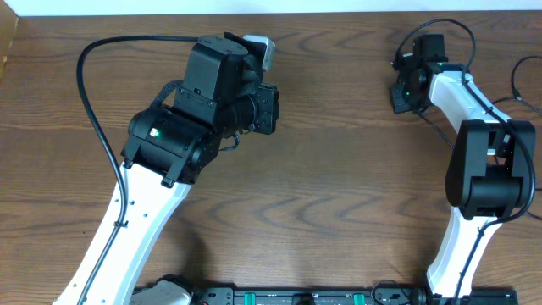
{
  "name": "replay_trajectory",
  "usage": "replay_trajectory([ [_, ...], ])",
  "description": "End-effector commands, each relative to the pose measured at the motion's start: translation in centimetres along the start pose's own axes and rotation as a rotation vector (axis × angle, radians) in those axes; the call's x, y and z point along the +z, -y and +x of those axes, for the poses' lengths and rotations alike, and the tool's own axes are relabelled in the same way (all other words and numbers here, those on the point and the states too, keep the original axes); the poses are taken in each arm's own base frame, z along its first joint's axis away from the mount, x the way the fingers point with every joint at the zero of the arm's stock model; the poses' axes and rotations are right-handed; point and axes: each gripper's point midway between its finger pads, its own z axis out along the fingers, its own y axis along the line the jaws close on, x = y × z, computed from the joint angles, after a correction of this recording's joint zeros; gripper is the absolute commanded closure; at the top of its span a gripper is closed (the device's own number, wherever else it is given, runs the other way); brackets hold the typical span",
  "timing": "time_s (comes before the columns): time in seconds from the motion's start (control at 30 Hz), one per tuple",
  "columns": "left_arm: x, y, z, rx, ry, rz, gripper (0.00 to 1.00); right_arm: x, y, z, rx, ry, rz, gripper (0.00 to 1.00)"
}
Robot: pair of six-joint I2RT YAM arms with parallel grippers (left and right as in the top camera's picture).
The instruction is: Untangle cables
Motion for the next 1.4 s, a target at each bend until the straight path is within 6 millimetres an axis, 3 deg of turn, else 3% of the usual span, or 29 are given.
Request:
replay_trajectory([
  [0.0,-0.8,0.6,-0.3,-0.011,0.018,0.025,0.89,0.9,1.6,0.8,0.01,-0.025,0.025,0.99],
  [0.37,-2.2,0.9,-0.6,-0.004,0.052,0.034,0.89,0.8,7.0,2.5,0.102,-0.045,0.092,0.99],
  [0.7,-4.1,1.3,-1.0,0.004,0.098,0.043,0.89,0.0,16.4,6.2,0.247,-0.052,0.181,0.99],
  [0.97,-4.3,1.2,-1.2,0.005,0.11,0.039,0.89,-1.4,24.9,11.9,0.441,-0.063,0.261,0.99],
  [1.1,-4.3,1.3,-1.3,0.006,0.115,0.041,0.89,-2.5,29.2,16.1,0.56,-0.074,0.302,0.99],
  [1.2,-4.3,1.3,-1.3,0.006,0.114,0.04,0.89,-3.1,30.8,17.8,0.644,-0.059,0.303,0.99],
  [1.3,-4.3,1.3,-1.3,0.006,0.114,0.04,0.89,-3.1,29.6,16.3,0.664,0.042,0.148,0.99],
  [1.37,-4.2,1.3,-1.3,0.005,0.112,0.04,0.89,-3.7,27.4,13.5,0.65,0.155,-0.023,0.61],
])
